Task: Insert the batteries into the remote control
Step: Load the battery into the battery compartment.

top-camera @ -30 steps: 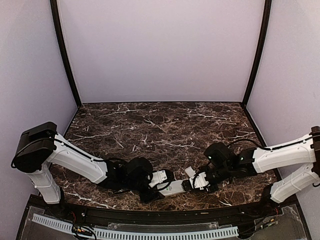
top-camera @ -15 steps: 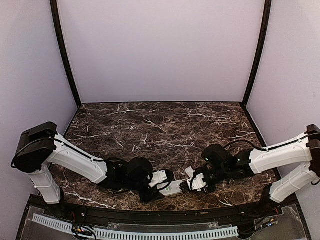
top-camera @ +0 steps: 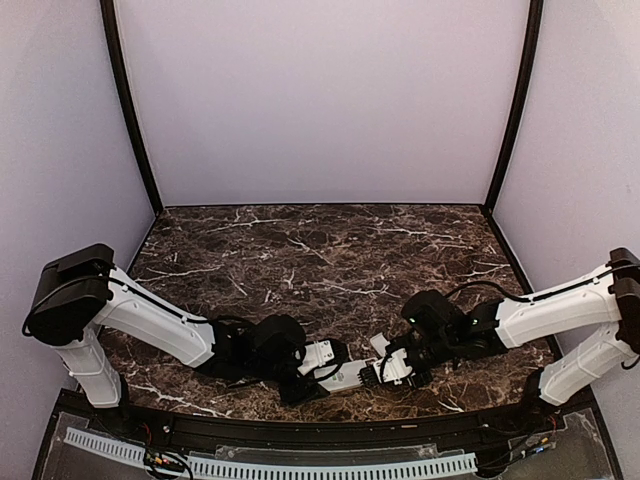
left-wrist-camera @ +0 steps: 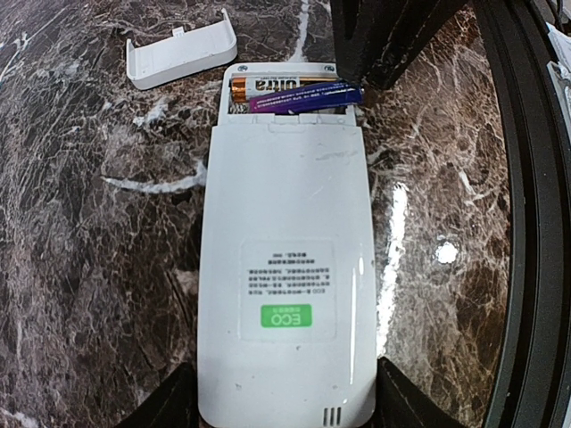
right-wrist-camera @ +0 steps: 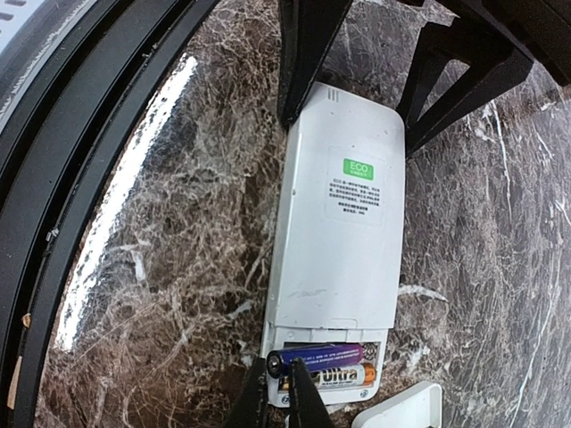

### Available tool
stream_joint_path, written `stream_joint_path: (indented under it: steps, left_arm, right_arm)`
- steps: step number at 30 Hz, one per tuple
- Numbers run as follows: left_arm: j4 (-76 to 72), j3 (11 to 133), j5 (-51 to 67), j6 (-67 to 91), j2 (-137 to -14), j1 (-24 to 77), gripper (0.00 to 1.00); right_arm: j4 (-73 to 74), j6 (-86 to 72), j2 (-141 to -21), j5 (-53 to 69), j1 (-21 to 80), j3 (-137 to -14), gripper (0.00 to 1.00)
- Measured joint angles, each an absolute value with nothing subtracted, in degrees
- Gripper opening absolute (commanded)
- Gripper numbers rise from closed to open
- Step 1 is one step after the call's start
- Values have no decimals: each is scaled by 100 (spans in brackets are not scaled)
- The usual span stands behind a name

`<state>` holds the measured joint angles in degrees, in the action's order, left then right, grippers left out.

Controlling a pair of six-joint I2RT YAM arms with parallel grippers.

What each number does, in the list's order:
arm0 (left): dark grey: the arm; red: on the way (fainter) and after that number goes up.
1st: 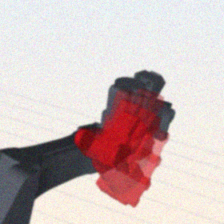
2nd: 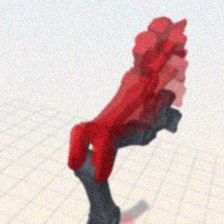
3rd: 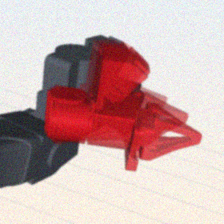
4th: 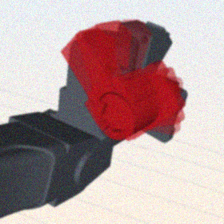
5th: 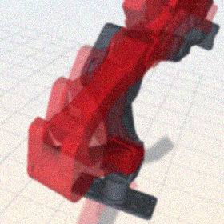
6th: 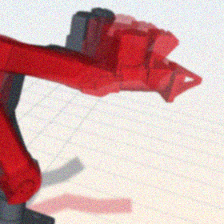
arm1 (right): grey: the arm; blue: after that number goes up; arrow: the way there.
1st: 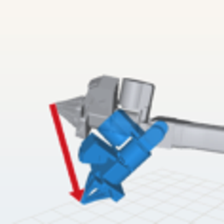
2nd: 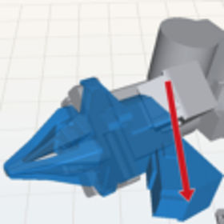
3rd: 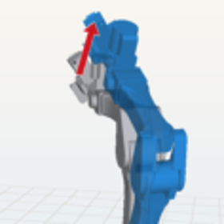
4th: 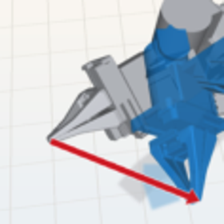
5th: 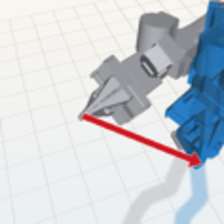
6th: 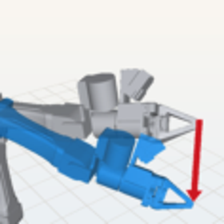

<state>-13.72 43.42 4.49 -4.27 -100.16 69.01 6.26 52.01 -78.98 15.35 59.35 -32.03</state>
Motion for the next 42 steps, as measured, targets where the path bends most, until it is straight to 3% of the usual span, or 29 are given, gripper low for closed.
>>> stream_joint_path:
  steps: [35, 42]
  left_arm:
    - [-1584, 4344, 475, -432, -10116, 6901, 64]
    - [-1623, 4346, 502, -475, -10138, 6901, 56]
  right_arm:
    - [746, 5074, -8138, 1439, 5955, -3415, 9]
    - [849, 5024, -8189, 1409, 5961, -3496, 9]
